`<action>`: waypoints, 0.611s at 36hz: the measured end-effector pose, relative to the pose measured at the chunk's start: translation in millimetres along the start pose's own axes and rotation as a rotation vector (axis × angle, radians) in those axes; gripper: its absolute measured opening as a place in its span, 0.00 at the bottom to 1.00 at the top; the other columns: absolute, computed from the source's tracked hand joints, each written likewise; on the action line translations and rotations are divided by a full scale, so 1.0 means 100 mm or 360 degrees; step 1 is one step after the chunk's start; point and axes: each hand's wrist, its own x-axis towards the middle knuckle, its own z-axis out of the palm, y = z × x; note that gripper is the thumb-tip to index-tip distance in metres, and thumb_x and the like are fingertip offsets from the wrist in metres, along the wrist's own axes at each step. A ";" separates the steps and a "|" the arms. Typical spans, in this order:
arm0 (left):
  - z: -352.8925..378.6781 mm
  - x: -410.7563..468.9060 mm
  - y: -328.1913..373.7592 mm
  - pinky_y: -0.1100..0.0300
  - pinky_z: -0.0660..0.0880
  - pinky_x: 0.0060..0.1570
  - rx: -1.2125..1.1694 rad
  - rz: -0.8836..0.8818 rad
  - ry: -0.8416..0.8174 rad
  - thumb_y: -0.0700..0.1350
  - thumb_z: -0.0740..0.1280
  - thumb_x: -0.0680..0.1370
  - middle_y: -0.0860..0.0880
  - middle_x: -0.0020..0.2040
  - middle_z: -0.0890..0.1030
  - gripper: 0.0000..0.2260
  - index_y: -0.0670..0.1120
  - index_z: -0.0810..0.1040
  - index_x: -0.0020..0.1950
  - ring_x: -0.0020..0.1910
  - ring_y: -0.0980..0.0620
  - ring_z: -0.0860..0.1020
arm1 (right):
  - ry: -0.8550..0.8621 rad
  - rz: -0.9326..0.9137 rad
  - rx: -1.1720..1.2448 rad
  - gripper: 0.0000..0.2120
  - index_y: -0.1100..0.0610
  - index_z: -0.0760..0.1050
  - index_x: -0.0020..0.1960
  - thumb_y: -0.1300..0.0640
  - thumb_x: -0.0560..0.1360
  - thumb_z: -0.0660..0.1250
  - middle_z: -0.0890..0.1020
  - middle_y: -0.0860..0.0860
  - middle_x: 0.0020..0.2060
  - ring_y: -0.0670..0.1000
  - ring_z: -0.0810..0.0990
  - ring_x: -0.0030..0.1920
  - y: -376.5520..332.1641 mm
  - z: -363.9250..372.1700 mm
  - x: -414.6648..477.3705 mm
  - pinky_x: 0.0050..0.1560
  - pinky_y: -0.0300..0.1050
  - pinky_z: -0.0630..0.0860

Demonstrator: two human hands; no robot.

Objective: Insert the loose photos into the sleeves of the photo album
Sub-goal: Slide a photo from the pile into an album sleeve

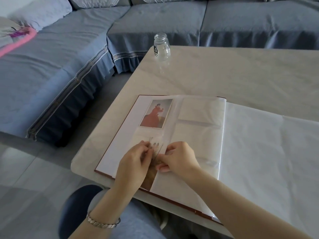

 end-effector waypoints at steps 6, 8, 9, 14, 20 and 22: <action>-0.07 -0.05 -0.04 0.81 0.65 0.53 -0.0220 -0.0040 -0.0312 0.50 0.66 0.76 0.70 0.54 0.69 0.15 0.57 0.69 0.61 0.54 0.78 0.67 | -0.0388 0.0107 -0.0219 0.08 0.63 0.75 0.36 0.65 0.74 0.66 0.84 0.60 0.35 0.50 0.83 0.31 -0.14 -0.11 0.13 0.41 0.41 0.81; -0.06 -0.09 -0.06 0.77 0.63 0.57 -0.0155 -0.0052 -0.0426 0.56 0.67 0.74 0.71 0.58 0.65 0.24 0.58 0.64 0.68 0.59 0.75 0.64 | -0.0358 0.0045 -0.0286 0.07 0.63 0.78 0.40 0.66 0.75 0.64 0.84 0.57 0.34 0.50 0.83 0.30 -0.15 -0.23 0.11 0.39 0.41 0.81; -0.05 -0.10 -0.07 0.72 0.61 0.63 -0.0089 -0.0045 -0.0458 0.58 0.67 0.73 0.71 0.60 0.63 0.28 0.57 0.61 0.70 0.63 0.73 0.62 | -0.0263 -0.0025 -0.0305 0.06 0.62 0.79 0.43 0.66 0.75 0.63 0.84 0.55 0.33 0.51 0.83 0.30 -0.13 -0.30 0.09 0.38 0.42 0.82; 0.01 -0.13 -0.06 0.56 0.62 0.71 -0.0036 -0.0029 -0.0314 0.54 0.65 0.76 0.61 0.66 0.64 0.27 0.51 0.61 0.73 0.70 0.58 0.62 | 0.0534 -0.0894 -0.0949 0.07 0.60 0.81 0.48 0.67 0.73 0.65 0.81 0.50 0.41 0.52 0.80 0.40 0.08 -0.62 0.03 0.44 0.42 0.76; 0.03 -0.16 -0.13 0.69 0.73 0.49 0.0096 0.0038 0.0070 0.44 0.72 0.72 0.51 0.53 0.79 0.20 0.43 0.74 0.63 0.50 0.56 0.77 | 0.0794 -0.1245 -0.1419 0.12 0.61 0.81 0.50 0.57 0.71 0.65 0.81 0.59 0.53 0.61 0.80 0.54 0.49 -0.90 0.15 0.60 0.47 0.68; 0.02 -0.16 -0.11 0.63 0.78 0.41 0.0219 0.0132 0.0043 0.39 0.75 0.68 0.49 0.46 0.80 0.18 0.41 0.78 0.57 0.41 0.53 0.79 | 0.0774 -0.1237 -0.1491 0.19 0.61 0.80 0.53 0.52 0.74 0.57 0.80 0.59 0.56 0.60 0.78 0.58 0.53 -0.91 0.15 0.65 0.46 0.65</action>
